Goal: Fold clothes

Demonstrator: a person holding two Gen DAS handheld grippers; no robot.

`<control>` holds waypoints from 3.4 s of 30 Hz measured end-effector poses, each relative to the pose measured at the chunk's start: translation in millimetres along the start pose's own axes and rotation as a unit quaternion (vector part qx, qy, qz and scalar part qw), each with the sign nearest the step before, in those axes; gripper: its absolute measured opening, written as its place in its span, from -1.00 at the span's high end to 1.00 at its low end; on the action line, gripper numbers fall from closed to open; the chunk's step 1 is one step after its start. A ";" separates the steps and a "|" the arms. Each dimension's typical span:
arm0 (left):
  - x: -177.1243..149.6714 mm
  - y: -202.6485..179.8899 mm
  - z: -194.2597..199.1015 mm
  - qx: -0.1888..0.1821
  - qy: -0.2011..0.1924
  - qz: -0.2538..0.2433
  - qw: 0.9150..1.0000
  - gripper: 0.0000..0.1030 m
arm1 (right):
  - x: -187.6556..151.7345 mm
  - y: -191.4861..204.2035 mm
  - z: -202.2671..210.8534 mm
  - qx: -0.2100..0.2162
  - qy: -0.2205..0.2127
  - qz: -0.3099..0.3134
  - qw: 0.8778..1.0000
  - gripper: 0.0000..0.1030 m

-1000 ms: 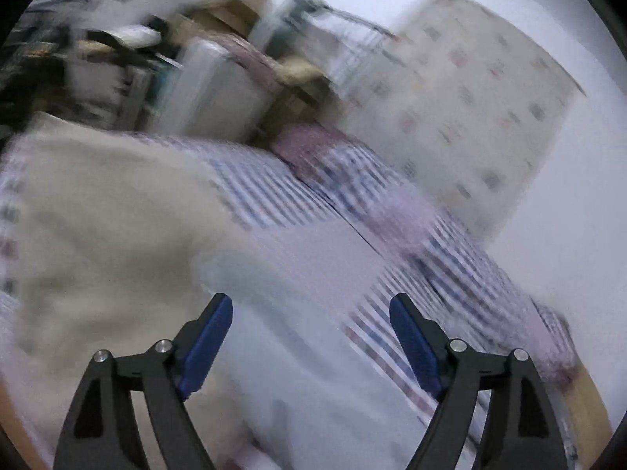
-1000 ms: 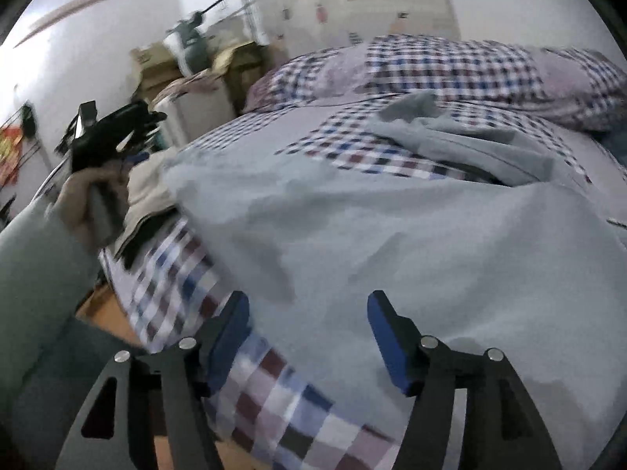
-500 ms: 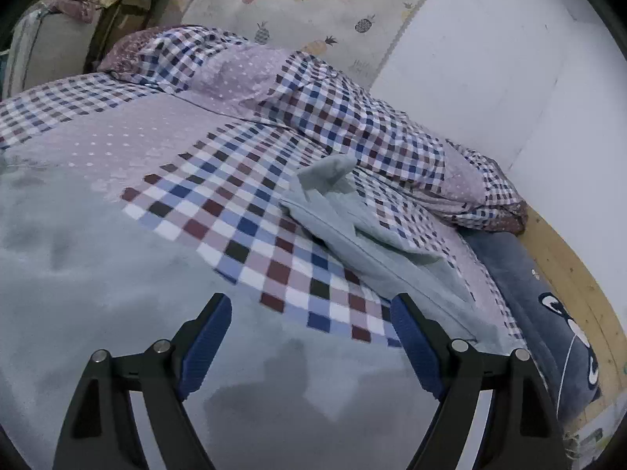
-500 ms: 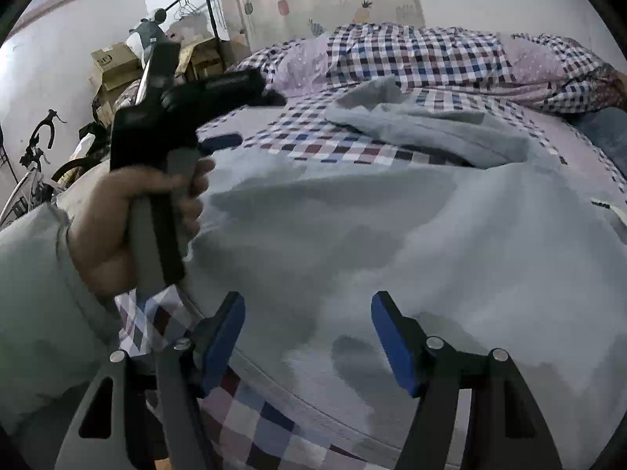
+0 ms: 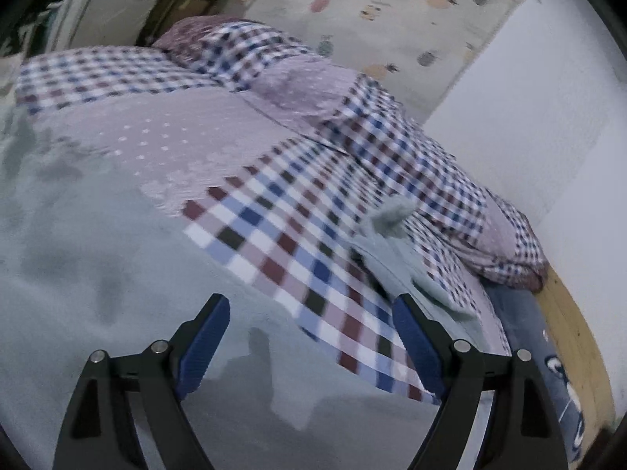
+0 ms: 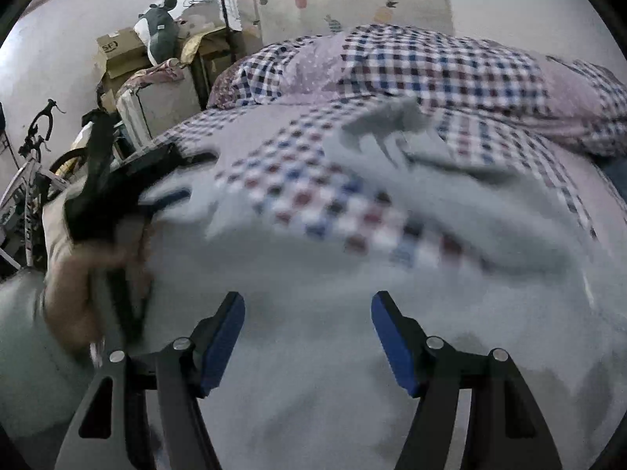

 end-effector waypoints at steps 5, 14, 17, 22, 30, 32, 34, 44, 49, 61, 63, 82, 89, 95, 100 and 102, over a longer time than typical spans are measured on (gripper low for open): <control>7.0 17.1 -8.7 -0.001 0.002 0.027 1.000 -0.71 | 80.9 2.1 -67.2 0.014 0.012 0.028 0.999 -0.38; -1.0 3.9 -11.0 -0.040 0.032 -0.020 0.998 -0.71 | 190.2 -48.6 -191.6 -0.011 0.023 -0.061 0.998 -0.38; 0.0 5.4 -11.5 -0.055 0.038 -0.010 0.998 -0.71 | 207.8 -82.9 -217.2 -0.020 0.019 -0.131 0.991 -0.38; 2.2 8.8 -12.4 -0.080 0.047 0.011 0.996 -0.71 | 228.2 -111.1 -273.6 -0.028 0.031 -0.187 0.981 -0.38; 10.1 20.2 -15.9 -0.091 0.049 0.056 0.993 -0.71 | 261.2 -76.3 -312.4 -0.054 0.016 -0.052 0.997 0.94; 12.8 21.1 -15.9 -0.092 0.046 0.062 0.993 -0.71 | 281.2 -44.2 -269.5 0.066 -0.048 -0.014 0.997 0.92; 15.8 20.9 -15.8 -0.094 0.040 0.071 0.992 -0.71 | 297.6 -43.3 -236.7 0.110 -0.092 -0.010 0.990 0.91; 10.2 13.5 -25.3 -0.079 0.054 0.053 0.994 -0.71 | 267.3 -100.1 -254.5 -0.103 0.016 -0.037 0.994 -0.33; 12.6 16.8 -25.7 -0.077 0.052 0.068 0.993 -0.71 | 223.7 31.1 -263.5 0.002 0.062 0.196 0.979 -0.28; 18.2 24.4 -13.7 -0.082 0.044 0.089 0.992 -0.71 | 286.7 36.3 -318.2 -0.032 -0.008 0.125 0.992 0.59; 19.1 25.1 -13.6 -0.081 0.042 0.088 0.992 -0.71 | 324.0 25.5 -282.1 -0.068 -0.118 0.049 0.990 0.10; 29.0 39.2 -8.8 -0.084 0.037 0.127 0.988 -0.71 | 196.0 78.8 -379.8 -0.026 0.137 0.253 0.957 0.99; 31.7 40.1 -4.7 -0.083 0.030 0.127 0.988 -0.71 | 223.7 115.7 -290.4 0.224 0.118 0.229 0.940 0.75; 31.8 40.8 -4.9 -0.077 0.029 0.124 0.989 -0.71 | 192.9 93.1 -330.4 0.115 0.228 0.285 0.924 -0.15; 33.3 42.1 -4.7 -0.080 0.029 0.133 0.987 -0.71 | 205.6 73.1 -351.4 0.086 0.231 0.239 0.939 -0.16; 34.4 43.8 -4.8 -0.081 0.030 0.137 0.987 -0.71 | 208.5 77.3 -353.2 0.095 0.222 0.226 0.944 -0.16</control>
Point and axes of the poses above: each gripper's, at about its wrist camera, not at the fingertips, and z roughly against the way its jaws point, y to its left, x to its top, the point moved 7 cm from there along -z, roughly the way its jaws point, and after that the axes turned 6 degrees about -y, right-handed, at the moved point
